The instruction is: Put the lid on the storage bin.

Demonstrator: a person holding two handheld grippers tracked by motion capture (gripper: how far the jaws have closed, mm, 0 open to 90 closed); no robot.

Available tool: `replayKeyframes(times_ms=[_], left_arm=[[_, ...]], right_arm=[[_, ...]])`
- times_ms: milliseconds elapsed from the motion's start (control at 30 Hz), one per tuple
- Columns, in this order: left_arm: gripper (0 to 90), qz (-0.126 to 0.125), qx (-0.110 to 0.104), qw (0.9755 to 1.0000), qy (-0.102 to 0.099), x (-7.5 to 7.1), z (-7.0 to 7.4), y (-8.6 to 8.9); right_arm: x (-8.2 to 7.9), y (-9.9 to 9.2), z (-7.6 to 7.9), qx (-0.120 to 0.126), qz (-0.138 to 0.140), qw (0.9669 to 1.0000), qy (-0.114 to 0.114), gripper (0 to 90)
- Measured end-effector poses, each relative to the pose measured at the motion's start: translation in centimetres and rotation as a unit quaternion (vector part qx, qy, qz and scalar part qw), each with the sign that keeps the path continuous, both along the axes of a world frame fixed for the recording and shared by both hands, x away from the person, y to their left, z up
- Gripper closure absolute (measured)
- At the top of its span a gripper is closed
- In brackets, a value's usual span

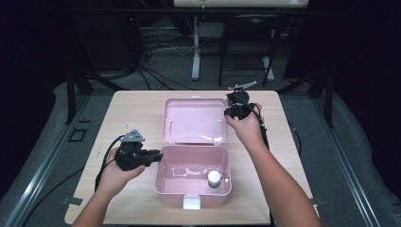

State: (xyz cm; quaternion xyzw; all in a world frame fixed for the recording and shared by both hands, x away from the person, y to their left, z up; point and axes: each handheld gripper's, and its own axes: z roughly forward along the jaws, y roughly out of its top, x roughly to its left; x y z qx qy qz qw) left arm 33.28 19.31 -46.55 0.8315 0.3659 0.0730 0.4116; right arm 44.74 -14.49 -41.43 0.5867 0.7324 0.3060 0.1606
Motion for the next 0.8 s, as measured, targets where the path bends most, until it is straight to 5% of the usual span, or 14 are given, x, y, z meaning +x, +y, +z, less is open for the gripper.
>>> replayKeyframes(times_ms=[800], left_arm=[[75.1, 0.004, 0.0, 1.0, 0.0, 0.0, 0.0, 0.0]], right_arm=[[-3.1, -0.3, 1.9, 0.008, 0.013, 0.9977, -0.066, 86.6]])
